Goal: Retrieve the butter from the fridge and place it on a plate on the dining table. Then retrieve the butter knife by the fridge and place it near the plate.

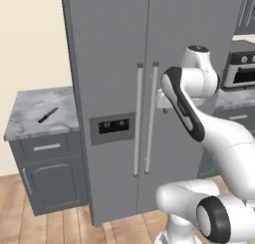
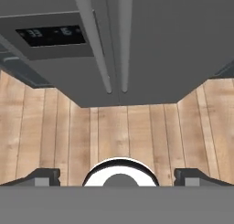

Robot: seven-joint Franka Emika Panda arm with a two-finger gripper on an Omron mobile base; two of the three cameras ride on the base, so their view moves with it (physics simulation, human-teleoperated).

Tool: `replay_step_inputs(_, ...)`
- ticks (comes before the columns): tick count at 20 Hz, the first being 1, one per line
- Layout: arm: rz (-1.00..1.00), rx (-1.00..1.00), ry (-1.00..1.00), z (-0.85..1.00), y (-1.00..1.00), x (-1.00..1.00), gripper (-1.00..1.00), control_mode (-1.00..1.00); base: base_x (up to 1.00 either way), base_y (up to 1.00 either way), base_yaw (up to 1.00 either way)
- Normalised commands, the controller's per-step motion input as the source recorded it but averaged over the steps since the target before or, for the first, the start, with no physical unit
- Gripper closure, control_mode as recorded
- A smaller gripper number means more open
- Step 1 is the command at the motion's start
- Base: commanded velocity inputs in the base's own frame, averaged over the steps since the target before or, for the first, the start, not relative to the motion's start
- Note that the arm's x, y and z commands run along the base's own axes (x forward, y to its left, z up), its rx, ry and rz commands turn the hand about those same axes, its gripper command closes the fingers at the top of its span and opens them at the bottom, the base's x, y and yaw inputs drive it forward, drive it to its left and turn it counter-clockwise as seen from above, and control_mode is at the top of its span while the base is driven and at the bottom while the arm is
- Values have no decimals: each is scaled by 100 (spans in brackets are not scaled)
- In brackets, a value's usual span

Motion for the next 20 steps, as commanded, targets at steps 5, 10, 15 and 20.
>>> replay_step_inputs(5, 0, 0, 0, 0, 0, 0, -100, 100, -42, 0, 0)
replay_step_inputs(10, 0, 0, -4, -4, -1, 14, -100, -100, 0, 0, 0)
replay_step_inputs(15, 4, 0, -28, -31, -16, 87, -100, -100, 0, 0, 0)
replay_step_inputs(20, 2, 0, -31, -25, -2, 88, -100, -100, 0, 0, 0)
